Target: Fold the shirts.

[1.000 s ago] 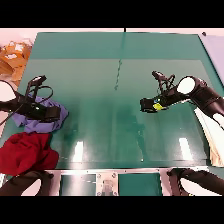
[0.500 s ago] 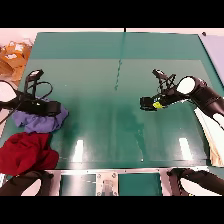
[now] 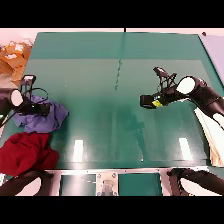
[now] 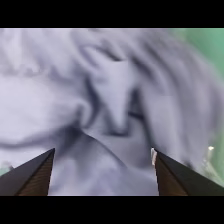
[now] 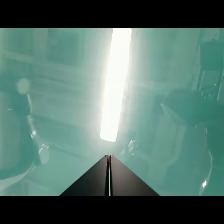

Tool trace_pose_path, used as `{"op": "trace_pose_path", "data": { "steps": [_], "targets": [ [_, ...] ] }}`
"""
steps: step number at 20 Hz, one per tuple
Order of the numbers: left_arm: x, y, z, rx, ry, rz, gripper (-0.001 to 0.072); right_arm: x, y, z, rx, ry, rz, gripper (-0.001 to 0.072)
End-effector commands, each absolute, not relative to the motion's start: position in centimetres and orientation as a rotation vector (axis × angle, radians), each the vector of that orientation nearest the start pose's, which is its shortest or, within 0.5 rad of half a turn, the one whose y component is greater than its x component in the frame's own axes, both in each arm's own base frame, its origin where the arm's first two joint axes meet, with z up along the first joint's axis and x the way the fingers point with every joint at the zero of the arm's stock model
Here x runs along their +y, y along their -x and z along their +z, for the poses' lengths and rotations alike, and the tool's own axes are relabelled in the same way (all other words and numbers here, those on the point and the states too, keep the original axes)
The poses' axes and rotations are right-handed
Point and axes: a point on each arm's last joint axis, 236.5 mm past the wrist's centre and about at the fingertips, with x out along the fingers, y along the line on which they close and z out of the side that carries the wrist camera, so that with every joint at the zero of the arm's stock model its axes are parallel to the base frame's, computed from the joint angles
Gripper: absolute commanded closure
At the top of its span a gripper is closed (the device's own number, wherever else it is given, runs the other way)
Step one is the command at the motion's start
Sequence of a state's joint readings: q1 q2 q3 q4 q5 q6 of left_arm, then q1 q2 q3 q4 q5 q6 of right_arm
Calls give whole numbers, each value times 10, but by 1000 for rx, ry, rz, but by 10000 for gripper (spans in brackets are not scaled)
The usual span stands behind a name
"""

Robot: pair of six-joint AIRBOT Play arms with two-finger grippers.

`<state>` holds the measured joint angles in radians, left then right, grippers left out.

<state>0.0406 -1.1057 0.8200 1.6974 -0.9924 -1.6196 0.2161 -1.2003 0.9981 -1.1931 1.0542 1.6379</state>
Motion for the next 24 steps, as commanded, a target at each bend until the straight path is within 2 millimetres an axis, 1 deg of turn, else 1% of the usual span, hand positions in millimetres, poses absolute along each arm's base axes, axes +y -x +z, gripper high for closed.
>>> {"op": "trace_pose_path", "data": {
  "steps": [1, 2, 3, 4, 5, 6, 8, 9, 10, 12, 13, 14, 15, 16, 17, 18, 19, 20, 21, 22, 24],
  "targets": [
    [57, -321, -82, 1373, -70, 142, 15, 153, -341, 1, 1286, -291, 309, 693],
    [55, -322, -92, 1390, -66, 137, 16, 153, -341, 1, 1286, -291, 309, 693],
    [55, -322, -98, 1400, -63, 134, 49, 153, -341, 1, 1286, -291, 309, 693],
    [54, -323, -102, 1407, -64, 132, 275, 153, -341, 1, 1286, -291, 309, 693],
    [55, -323, -102, 1408, -67, 132, 586, 153, -341, 1, 1287, -290, 309, 693],
    [56, -324, -99, 1409, -75, 131, 683, 153, -341, 1, 1287, -290, 309, 693],
    [56, -326, -86, 1431, -63, 137, 684, 153, -341, 1, 1287, -291, 309, 694],
    [52, -327, -75, 1445, -41, 132, 684, 152, -341, 1, 1286, -291, 309, 693],
    [44, -332, -60, 1451, -17, 103, 684, 152, -341, 2, 1289, -292, 308, 694],
    [19, -352, -15, 1394, 16, 21, 685, 151, -344, 9, 1282, -292, 310, 694],
    [4, -364, 13, 1332, 10, -15, 685, 150, -346, 14, 1280, -292, 312, 694],
    [-18, -376, 48, 1248, -1, -68, 685, 148, -348, 22, 1275, -293, 314, 694],
    [-46, -385, 83, 1160, -7, -129, 685, 146, -352, 31, 1266, -295, 315, 694],
    [-75, -389, 116, 1081, 2, -194, 685, 143, -355, 40, 1256, -296, 316, 694],
    [-106, -389, 145, 1014, 19, -267, 685, 140, -359, 51, 1243, -298, 315, 694],
    [-140, -385, 171, 958, 31, -354, 686, 137, -363, 61, 1230, -301, 313, 694],
    [-174, -378, 191, 914, 30, -444, 685, 132, -367, 72, 1214, -306, 308, 694],
    [-201, -371, 203, 873, 20, -512, 685, 127, -371, 81, 1199, -310, 303, 694],
    [-224, -366, 207, 845, 7, -561, 685, 120, -374, 91, 1187, -316, 295, 694],
    [-244, -362, 203, 848, 4, -598, 685, 114, -377, 99, 1177, -320, 287, 694],
    [-275, -356, 173, 930, 1, -634, 683, 104, -379, 107, 1170, -330, 270, 694]
  ]
}}
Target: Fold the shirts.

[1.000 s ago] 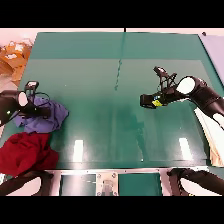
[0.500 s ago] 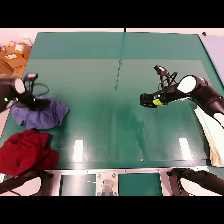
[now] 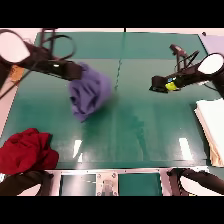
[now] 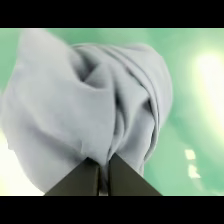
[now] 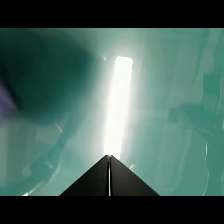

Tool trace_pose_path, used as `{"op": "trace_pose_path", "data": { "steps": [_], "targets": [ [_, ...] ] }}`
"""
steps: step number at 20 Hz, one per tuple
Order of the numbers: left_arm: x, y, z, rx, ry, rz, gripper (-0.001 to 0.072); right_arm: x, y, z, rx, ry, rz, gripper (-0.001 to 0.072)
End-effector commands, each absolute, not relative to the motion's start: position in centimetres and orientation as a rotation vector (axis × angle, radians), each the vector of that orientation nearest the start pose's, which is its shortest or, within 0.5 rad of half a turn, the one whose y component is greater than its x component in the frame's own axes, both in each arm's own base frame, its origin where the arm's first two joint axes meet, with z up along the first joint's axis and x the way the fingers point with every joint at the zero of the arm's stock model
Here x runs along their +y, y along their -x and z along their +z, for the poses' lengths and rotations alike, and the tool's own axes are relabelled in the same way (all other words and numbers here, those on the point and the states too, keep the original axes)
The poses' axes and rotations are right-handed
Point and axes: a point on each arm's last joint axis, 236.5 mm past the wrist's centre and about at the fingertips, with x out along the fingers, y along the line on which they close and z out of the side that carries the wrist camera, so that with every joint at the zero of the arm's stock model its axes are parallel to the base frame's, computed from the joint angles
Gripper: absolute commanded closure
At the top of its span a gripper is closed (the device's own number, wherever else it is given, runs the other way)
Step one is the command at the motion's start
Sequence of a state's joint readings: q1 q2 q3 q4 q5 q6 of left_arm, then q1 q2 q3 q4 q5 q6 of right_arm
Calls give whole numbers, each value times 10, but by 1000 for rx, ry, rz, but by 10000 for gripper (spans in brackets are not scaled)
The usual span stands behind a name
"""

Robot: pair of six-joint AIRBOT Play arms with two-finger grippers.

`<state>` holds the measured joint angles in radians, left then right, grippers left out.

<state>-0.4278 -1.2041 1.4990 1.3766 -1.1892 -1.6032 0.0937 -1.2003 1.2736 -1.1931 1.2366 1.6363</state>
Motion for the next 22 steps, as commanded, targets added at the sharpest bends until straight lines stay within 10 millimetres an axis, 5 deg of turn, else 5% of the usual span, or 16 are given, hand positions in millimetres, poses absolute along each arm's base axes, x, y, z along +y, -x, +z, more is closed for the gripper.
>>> {"op": "trace_pose_path", "data": {
  "steps": [1, 2, 3, 4, 5, 9, 12, 14, 18, 22],
  "targets": [
    [-291, -354, 152, 982, -6, -657, 681, 99, -378, 106, 1176, -336, 260, 694],
    [-303, -353, 134, 1028, -7, -673, 484, 97, -376, 105, 1186, -339, 255, 692],
    [-310, -353, 117, 1075, 5, -677, 62, 94, -375, 104, 1195, -343, 249, 628],
    [-314, -352, 106, 1126, 48, -667, -8, 92, -373, 103, 1205, -343, 247, 482],
    [-307, -354, 101, 1149, 52, -652, -13, 90, -372, 103, 1210, -347, 242, 392],
    [-235, -352, 102, 1316, 56, -536, -13, 84, -371, 90, 1241, -363, 223, 376],
    [-174, -344, 77, 1467, 36, -392, -13, 87, -357, 44, 1341, -388, 204, 380],
    [-153, -338, 46, 1533, 46, -333, -13, 95, -344, 7, 1403, -428, 221, 383],
    [-153, -327, -35, 1571, 135, -298, -13, 132, -332, -48, 1460, -561, 353, 409],
    [-203, -338, -69, 1494, 344, -435, -13, 173, -346, -74, 1467, -657, 475, 427]
  ]
}}
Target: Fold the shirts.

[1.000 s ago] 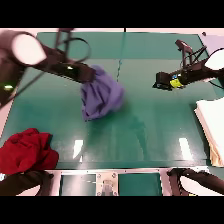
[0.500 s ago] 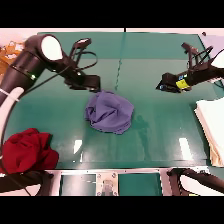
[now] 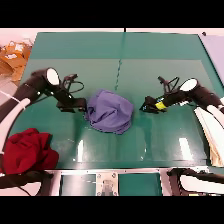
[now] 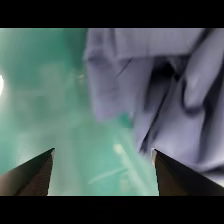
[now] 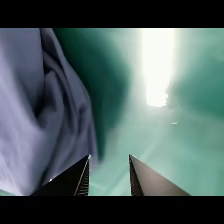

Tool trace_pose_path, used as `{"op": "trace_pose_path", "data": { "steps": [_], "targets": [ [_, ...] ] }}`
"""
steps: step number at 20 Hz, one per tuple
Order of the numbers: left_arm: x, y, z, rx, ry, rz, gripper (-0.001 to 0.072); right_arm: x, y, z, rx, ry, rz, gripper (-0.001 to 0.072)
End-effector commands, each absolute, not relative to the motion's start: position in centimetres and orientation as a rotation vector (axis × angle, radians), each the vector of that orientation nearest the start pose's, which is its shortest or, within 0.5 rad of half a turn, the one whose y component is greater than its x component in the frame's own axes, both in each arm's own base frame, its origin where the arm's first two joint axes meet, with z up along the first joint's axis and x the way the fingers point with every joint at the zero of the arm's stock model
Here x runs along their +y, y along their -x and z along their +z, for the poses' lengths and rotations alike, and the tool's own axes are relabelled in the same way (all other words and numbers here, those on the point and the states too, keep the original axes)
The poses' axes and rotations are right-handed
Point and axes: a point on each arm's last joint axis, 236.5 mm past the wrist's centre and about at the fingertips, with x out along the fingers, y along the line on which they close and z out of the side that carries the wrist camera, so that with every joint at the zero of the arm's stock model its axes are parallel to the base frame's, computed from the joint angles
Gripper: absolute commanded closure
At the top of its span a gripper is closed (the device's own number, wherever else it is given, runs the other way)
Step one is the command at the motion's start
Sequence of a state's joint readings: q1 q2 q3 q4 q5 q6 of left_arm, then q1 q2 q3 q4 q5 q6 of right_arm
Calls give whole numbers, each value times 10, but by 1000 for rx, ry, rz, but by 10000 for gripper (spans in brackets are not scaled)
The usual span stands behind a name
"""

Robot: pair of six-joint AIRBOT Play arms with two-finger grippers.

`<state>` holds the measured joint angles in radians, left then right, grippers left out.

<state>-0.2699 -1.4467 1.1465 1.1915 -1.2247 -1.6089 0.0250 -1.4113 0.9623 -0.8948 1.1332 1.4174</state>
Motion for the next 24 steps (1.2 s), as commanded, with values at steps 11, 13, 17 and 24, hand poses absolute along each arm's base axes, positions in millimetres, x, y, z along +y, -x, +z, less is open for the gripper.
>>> {"op": "trace_pose_path", "data": {
  "steps": [11, 13, 17, 24],
  "targets": [
    [-238, -340, -76, 1500, 415, -622, 685, 210, -370, -69, 1458, -619, 629, 694],
    [-225, -342, -54, 1479, 333, -596, 685, 194, -375, -41, 1419, -638, 643, 694],
    [-208, -349, 35, 1320, 237, -576, 685, 144, -391, 53, 1168, -646, 598, 694],
    [-206, -332, 268, 783, 255, -660, 685, 109, -336, 256, 627, -474, 576, 693]
  ]
}}
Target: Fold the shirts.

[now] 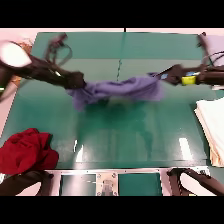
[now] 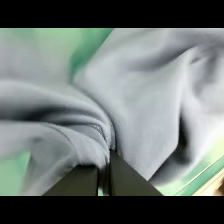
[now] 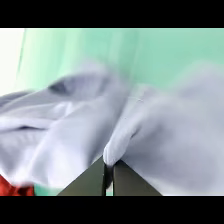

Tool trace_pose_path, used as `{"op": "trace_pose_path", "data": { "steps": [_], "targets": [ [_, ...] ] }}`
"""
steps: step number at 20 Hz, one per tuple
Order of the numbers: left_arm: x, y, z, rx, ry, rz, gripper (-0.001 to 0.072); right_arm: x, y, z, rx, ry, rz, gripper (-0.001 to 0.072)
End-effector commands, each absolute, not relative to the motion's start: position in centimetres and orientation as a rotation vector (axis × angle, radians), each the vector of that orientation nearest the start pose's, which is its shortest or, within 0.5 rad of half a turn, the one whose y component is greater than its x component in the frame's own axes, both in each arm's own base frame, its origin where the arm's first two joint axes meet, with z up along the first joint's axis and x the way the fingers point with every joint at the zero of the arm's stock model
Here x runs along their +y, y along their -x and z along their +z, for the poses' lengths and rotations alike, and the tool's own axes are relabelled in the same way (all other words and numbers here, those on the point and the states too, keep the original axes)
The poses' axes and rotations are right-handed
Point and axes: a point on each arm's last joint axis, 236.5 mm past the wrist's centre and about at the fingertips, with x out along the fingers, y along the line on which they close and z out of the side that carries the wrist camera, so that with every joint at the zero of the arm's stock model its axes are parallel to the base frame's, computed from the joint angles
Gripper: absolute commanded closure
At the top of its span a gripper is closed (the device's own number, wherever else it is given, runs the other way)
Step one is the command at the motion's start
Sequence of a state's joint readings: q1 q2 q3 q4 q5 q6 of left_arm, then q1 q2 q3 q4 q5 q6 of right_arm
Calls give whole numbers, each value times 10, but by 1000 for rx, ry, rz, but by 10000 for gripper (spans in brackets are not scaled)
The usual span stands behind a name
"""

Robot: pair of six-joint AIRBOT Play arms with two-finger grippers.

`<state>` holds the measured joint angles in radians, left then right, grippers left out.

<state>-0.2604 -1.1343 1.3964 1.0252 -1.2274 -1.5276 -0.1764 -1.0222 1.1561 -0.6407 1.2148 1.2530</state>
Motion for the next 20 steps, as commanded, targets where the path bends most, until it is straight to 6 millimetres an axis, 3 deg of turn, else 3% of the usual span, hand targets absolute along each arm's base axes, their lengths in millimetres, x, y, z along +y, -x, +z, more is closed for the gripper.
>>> {"op": "trace_pose_path", "data": {
  "steps": [1, 2, 4, 6, 8, 10, 12, 14, 16, 19, 20],
  "targets": [
    [-204, -327, 295, 717, 248, -672, 685, 112, -323, 277, 571, -445, 585, 693],
    [-204, -323, 317, 663, 243, -684, 685, 117, -309, 298, 518, -435, 598, 693],
    [-202, -317, 344, 600, 227, -697, 685, 122, -287, 324, 438, -406, 605, 693],
    [-200, -316, 339, 610, 188, -696, 684, 123, -278, 328, 419, -386, 603, 692],
    [-201, -318, 312, 701, 174, -694, 685, 122, -282, 310, 462, -410, 599, 692],
    [-203, -323, 264, 824, 183, -682, 684, 121, -293, 265, 567, -472, 585, 692],
    [-203, -324, 194, 993, 185, -662, 684, 121, -308, 200, 690, -540, 560, 692],
    [-204, -317, 121, 1157, 234, -626, 684, 124, -324, 126, 795, -584, 514, 692],
    [-212, -316, 61, 1224, 324, -609, 684, 135, -335, 51, 913, -601, 465, 691],
    [-229, -309, -7, 1281, 481, -619, 683, 159, -343, -39, 1099, -590, 413, 676],
    [-230, -303, -23, 1316, 494, -620, 684, 162, -344, -57, 1147, -593, 404, 614]
  ]
}}
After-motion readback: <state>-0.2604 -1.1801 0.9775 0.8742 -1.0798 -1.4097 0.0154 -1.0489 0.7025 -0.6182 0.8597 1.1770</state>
